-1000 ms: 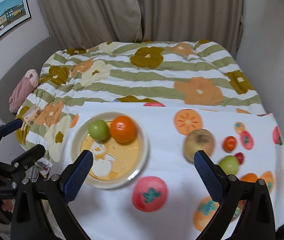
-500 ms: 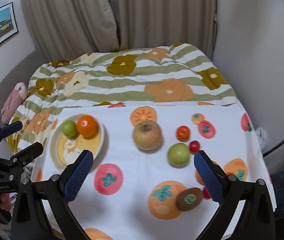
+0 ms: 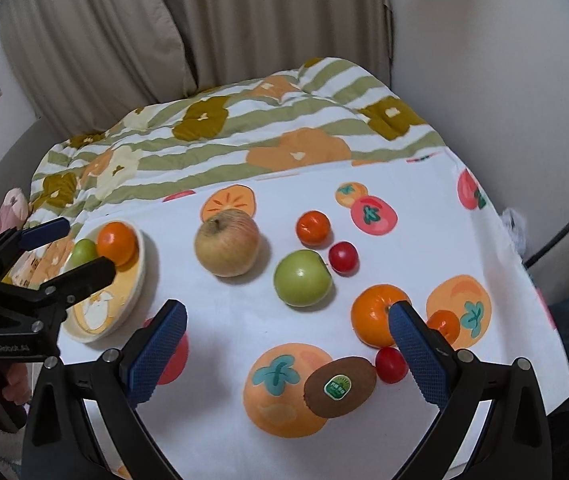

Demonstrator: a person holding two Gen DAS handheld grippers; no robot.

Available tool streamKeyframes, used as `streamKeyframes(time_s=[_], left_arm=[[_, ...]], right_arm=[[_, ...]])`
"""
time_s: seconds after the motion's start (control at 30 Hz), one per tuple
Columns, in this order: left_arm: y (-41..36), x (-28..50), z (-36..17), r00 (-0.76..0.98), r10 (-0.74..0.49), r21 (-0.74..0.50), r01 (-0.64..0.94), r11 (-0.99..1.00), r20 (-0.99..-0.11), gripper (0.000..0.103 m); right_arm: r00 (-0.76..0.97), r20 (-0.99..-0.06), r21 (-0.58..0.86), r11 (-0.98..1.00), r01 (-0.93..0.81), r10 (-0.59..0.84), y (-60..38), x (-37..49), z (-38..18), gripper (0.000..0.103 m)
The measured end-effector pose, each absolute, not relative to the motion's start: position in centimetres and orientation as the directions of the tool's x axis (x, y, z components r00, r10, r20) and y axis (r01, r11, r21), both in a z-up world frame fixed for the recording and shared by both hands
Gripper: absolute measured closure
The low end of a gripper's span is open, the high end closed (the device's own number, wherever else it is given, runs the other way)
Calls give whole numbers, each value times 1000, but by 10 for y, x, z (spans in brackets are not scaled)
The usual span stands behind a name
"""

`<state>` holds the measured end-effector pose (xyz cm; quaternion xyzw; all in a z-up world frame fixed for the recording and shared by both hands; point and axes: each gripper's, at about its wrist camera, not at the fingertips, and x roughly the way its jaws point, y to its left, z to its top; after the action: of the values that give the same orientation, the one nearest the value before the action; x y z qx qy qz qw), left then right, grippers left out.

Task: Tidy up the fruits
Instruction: 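Move the left gripper to the pale apple while the right gripper approaches another green apple, then grasp the pale apple with the left gripper while the right gripper grasps the green apple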

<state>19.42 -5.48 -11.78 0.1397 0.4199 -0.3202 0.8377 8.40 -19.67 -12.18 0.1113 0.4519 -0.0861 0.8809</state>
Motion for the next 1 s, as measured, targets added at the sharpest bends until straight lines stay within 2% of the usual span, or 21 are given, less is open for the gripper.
streamKeyframes(time_s=[0.4,0.43,0.5,0.57,0.63,0.73,0.87,1.0], left_arm=[[-109,233,-172,319,-441,-80,729,680,-839,0],[-113,236,-177,310,-439,-82,733,675,-843,4],[-120,241,-187,298,-431,-78,741,667,-852,4],[-126,244,-194,289,-429,-77,750,657,-856,5],[-131,245,-198,282,-427,-72,759,647,-859,6],[-136,247,-205,270,-419,-70,766,639,-867,13],[-137,251,-211,261,-410,-73,763,642,-874,23],[-137,252,-212,257,-414,-73,771,632,-873,23]], right_arm=[[560,-822,66,959,274,-104,-206,101,-161,5],[557,-823,59,960,275,-109,-207,102,-163,5],[553,-824,41,960,278,-125,-209,105,-170,5],[559,-819,32,961,274,-132,-209,106,-175,11],[564,-816,36,962,270,-128,-209,106,-177,13],[572,-812,44,964,261,-118,-209,109,-179,13],[568,-815,37,969,246,-113,-208,116,-184,19],[562,-821,19,979,203,-100,-204,126,-187,28]])
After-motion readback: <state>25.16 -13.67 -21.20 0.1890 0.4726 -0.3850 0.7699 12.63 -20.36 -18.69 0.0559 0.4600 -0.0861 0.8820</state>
